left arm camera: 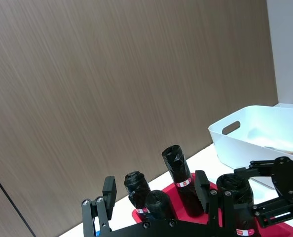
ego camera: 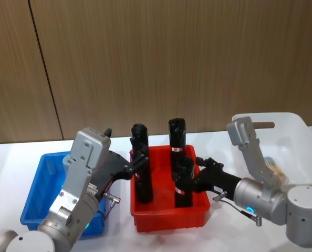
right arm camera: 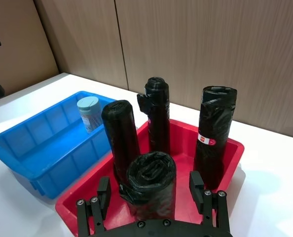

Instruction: Pick the cotton swabs from the blue box and place them into the white box.

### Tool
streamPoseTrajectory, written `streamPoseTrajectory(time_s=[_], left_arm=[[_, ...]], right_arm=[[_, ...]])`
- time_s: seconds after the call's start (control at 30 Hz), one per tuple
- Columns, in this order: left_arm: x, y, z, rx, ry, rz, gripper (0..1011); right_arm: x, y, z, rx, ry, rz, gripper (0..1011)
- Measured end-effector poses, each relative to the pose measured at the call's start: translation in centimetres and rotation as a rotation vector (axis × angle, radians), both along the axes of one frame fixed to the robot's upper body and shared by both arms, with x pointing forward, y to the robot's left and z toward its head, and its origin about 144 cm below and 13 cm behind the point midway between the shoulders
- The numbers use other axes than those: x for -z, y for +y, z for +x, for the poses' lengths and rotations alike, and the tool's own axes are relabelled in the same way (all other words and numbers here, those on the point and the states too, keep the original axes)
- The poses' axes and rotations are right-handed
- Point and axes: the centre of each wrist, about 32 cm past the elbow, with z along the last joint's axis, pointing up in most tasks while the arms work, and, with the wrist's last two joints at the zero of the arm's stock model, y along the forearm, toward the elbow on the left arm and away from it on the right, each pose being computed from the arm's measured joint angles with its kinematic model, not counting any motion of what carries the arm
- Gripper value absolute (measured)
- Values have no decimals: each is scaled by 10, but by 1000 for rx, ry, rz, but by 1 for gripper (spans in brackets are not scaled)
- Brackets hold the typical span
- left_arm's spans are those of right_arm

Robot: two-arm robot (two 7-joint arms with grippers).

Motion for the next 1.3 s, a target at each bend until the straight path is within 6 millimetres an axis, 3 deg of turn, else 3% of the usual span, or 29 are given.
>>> streamPoseTrajectory(time_s=[0.27, 0.67, 0.83, 1.3], left_arm=[[0, 0, 0, 0, 0, 0, 1004], [0, 0, 0, 0, 0, 0, 1004], [0, 0, 0, 0, 0, 0, 1004], [0, 0, 0, 0, 0, 0, 1004]], right_arm=[[1, 7, 5, -10, -3, -7, 996], [0, 14, 9, -16, -11, -17, 707], [-2, 16, 9, -22, -20, -22, 535], [-20, 18, 2, -14, -100, -28, 430]])
